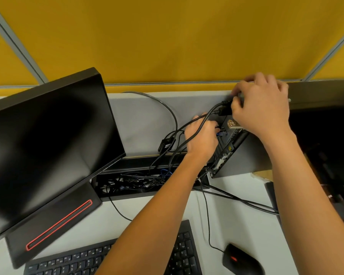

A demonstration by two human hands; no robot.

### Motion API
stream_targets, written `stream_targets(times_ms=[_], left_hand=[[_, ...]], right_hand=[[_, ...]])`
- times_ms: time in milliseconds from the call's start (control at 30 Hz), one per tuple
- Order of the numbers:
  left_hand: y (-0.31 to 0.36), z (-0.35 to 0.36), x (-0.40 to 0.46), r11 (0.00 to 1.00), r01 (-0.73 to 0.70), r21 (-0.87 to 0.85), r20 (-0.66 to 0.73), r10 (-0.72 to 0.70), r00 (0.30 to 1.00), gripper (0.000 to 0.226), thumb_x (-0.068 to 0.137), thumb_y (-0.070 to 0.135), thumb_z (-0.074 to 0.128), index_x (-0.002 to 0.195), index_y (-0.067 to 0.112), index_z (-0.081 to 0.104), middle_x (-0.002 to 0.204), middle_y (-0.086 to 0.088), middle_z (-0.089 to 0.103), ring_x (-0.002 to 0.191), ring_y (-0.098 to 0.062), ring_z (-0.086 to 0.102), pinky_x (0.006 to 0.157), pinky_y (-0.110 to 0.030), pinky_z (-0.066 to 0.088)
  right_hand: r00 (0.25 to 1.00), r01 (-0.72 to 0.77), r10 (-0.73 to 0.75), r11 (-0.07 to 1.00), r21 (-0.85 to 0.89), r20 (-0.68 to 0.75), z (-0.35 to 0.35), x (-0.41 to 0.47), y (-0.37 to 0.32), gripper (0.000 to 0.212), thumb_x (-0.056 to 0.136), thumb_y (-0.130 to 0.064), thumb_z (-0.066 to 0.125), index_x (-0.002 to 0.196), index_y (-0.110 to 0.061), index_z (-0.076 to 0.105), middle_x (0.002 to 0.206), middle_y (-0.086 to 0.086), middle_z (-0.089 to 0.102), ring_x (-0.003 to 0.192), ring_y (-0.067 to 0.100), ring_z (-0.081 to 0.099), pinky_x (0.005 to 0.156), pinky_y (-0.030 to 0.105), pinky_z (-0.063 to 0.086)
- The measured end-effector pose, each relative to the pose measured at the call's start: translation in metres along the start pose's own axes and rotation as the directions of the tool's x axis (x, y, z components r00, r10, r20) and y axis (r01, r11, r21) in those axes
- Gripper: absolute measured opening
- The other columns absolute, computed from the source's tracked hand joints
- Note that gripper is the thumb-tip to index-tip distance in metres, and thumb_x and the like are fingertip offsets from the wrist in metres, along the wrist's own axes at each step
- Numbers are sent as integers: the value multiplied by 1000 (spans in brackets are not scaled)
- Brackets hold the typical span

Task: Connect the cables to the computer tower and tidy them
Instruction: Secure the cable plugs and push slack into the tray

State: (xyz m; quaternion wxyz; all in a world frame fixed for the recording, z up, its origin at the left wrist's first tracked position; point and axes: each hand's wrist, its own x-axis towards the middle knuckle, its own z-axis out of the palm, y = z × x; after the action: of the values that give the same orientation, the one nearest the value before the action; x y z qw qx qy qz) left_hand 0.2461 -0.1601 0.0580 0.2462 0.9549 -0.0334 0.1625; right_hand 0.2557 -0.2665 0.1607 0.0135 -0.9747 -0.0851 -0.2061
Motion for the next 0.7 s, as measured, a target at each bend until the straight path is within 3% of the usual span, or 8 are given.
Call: stream_targets(times_ms=[133,200,367,533,700], left_hand=[[0,4,1,999,33,-26,5,-33,999,10,77,7,71,73,16,73,70,2,62,67,-12,51,40,-16,27],[-1,6,1,1000,7,14,-18,-7,1000,11,76,8,72,71,18,72,73,3,63,76,-16,55,44,-17,7],[5,5,0,999,-32,19,14,32,999,13,80,8,64,89,15,71,97,-2,66,98,-23,57,64,-32,45],[5,0,-3,997,-77,-14,7,77,997,16,73,5,69,88,10,71,94,-8,67,93,-28,60,62,-32,42],[2,-2,3,998,-49,-26,58,51,997,10,79,13,66,88,15,70,96,-3,67,91,-25,61,60,-29,37]], right_hand=[[1000,7,-7,1000,21,12,1,5,0,24,81,-14,50,99,-16,65,97,12,60,98,36,53,97,43,35],[1000,-6,6,1000,31,4,0,4,-1,25,76,-12,50,96,-16,64,92,10,59,93,34,53,91,40,37],[1000,-12,12,1000,11,-22,1,2,-3,26,71,-12,51,93,-15,64,82,2,49,88,32,50,75,33,29],[999,-11,11,1000,-9,-45,3,-1,-5,27,70,-15,49,93,-14,64,85,7,56,90,32,50,74,33,27],[998,-3,3,1000,-1,-62,3,0,-4,30,69,-18,46,92,-15,65,88,8,58,90,32,51,73,32,27]])
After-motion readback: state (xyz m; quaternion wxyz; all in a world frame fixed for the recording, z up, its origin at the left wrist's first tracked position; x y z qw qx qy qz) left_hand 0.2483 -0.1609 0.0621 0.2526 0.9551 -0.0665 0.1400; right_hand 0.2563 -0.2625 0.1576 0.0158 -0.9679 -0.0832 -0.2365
